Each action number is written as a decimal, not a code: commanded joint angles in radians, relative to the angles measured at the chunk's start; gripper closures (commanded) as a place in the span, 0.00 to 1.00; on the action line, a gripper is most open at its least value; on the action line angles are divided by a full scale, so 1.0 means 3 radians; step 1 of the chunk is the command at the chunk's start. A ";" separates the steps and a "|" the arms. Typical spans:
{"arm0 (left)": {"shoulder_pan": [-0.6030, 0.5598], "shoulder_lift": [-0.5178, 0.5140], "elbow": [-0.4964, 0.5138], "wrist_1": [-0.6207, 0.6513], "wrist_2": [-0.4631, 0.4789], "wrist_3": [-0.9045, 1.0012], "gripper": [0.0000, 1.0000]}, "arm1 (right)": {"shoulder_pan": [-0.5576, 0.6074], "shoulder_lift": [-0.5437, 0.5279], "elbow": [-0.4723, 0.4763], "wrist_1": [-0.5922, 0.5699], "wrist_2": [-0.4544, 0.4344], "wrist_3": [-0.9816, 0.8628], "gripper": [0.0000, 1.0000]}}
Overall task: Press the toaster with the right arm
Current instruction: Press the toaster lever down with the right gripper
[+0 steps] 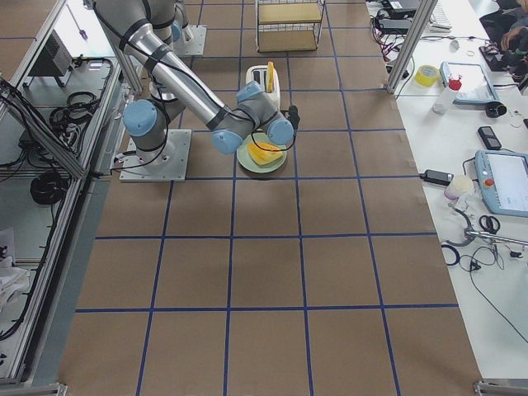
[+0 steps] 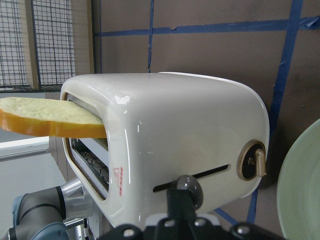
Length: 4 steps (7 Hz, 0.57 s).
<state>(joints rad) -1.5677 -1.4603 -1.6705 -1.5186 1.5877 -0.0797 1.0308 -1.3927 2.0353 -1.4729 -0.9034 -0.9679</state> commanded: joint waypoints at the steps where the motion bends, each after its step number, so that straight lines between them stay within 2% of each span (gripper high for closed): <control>1: 0.0000 0.0000 0.0000 0.0000 0.0000 0.0000 0.00 | 0.0000 0.0005 0.0180 -0.0269 -0.0006 0.0005 1.00; 4: 0.0000 0.0000 0.0000 0.0000 0.0000 0.0000 0.00 | 0.0000 0.0005 0.0200 -0.0326 -0.0026 0.0015 1.00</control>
<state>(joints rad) -1.5677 -1.4604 -1.6705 -1.5186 1.5877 -0.0798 1.0308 -1.3914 2.0937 -1.5665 -0.9103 -0.9667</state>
